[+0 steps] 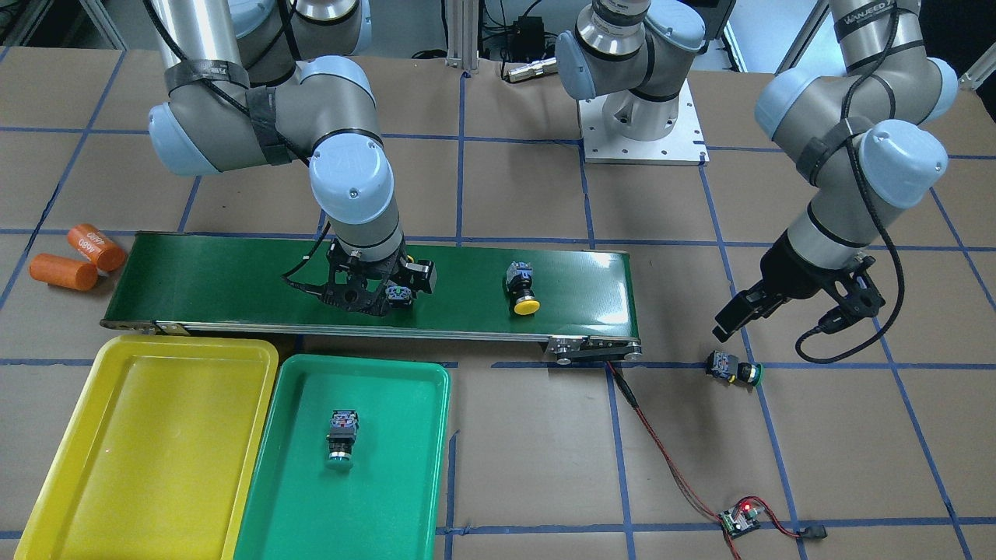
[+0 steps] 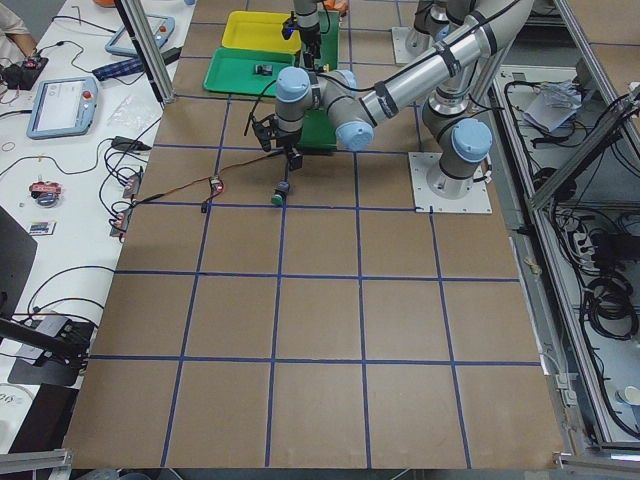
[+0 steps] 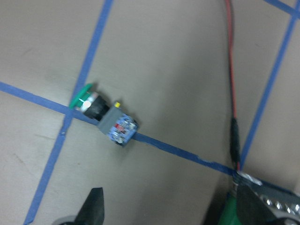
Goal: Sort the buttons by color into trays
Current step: 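Grasp a belt yellow button with right gripper while left returns to pile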
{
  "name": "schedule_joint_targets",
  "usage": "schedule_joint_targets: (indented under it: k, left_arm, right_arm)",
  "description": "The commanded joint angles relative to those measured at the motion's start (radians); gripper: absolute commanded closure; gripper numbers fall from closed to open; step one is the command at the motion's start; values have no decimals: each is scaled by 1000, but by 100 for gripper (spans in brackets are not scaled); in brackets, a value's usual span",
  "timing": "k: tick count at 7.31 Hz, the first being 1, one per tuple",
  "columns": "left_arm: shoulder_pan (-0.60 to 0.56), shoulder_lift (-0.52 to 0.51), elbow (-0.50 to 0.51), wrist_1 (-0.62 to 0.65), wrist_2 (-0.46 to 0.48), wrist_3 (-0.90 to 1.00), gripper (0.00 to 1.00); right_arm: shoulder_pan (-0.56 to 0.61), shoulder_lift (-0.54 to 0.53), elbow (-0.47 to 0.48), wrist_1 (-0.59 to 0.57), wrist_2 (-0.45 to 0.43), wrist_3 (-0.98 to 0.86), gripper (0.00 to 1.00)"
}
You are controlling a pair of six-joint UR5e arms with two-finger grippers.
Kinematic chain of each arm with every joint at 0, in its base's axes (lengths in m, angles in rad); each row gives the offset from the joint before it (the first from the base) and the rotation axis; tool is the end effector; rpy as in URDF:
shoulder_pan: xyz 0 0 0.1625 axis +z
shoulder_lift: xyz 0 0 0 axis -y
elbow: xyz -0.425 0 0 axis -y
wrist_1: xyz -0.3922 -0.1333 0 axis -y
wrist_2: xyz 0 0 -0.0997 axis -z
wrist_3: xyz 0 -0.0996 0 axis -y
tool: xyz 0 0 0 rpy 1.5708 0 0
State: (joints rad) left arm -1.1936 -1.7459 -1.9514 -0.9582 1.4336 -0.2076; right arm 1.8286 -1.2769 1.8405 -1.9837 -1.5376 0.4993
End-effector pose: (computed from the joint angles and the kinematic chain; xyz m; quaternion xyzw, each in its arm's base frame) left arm 0.0521 -0.5305 0.2813 0.2856 -0.9555 0.0341 0.0659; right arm 0.2693 -0.4857 0.2464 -0.1213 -0.9896 -0.0761 0.0124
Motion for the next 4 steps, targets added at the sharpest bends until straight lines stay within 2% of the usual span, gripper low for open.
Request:
schedule_joint_targets:
  k: [1, 2, 4]
  left_arm:
    - [35, -75, -1, 80, 28, -275, 0]
    - [35, -108, -10, 111, 77, -339, 0]
    - [31, -167, -7, 171, 77, -471, 0]
  right_arm:
    - [-12, 1, 3, 9, 5, -15, 99]
    - [-15, 1, 2, 6, 5, -31, 100]
    - [-70, -11, -13, 9, 5, -33, 100]
